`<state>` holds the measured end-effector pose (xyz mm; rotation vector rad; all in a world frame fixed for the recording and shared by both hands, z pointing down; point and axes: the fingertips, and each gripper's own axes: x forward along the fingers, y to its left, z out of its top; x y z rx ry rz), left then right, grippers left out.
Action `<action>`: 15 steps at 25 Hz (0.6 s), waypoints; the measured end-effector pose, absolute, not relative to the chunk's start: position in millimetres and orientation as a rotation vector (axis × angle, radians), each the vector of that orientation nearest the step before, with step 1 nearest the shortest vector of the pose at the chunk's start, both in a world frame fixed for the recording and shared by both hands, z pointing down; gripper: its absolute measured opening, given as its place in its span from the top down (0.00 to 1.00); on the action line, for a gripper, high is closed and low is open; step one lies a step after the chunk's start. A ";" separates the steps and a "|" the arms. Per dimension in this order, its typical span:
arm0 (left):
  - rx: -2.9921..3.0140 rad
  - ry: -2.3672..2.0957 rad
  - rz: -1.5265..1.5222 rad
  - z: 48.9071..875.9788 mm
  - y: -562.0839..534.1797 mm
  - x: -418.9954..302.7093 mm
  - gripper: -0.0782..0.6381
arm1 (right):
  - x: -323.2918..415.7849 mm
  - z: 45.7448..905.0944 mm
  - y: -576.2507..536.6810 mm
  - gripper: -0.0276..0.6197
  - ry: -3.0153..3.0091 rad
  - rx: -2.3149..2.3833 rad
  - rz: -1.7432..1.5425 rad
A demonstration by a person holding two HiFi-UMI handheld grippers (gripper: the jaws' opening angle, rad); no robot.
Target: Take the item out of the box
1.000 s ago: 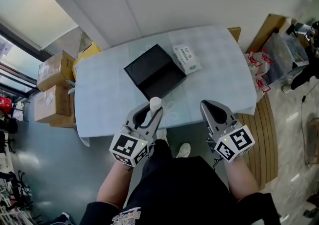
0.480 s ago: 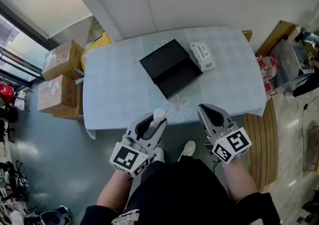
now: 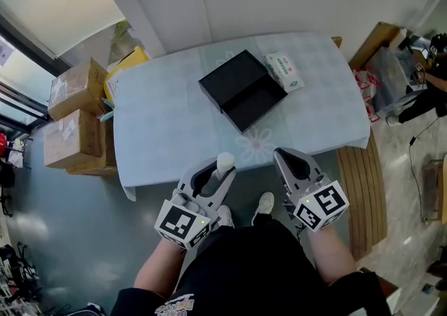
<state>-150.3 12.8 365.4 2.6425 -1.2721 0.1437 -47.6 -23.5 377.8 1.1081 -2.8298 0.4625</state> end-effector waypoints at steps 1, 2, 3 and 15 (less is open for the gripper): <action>2.649 -1.256 0.139 366.6 14.8 -152.5 0.71 | -48.8 378.1 -20.3 0.94 -2.819 1.125 0.462; 2.657 -1.238 0.134 367.8 16.6 -154.2 0.71 | -50.0 378.3 -17.2 0.94 -2.810 1.141 0.460; 2.665 -1.220 0.128 368.7 18.2 -155.7 0.71 | -51.3 378.7 -14.3 0.94 -2.802 1.155 0.459; 2.707 -1.093 0.117 376.6 33.2 -169.2 0.71 | -65.4 381.0 11.9 0.94 -2.747 1.266 0.453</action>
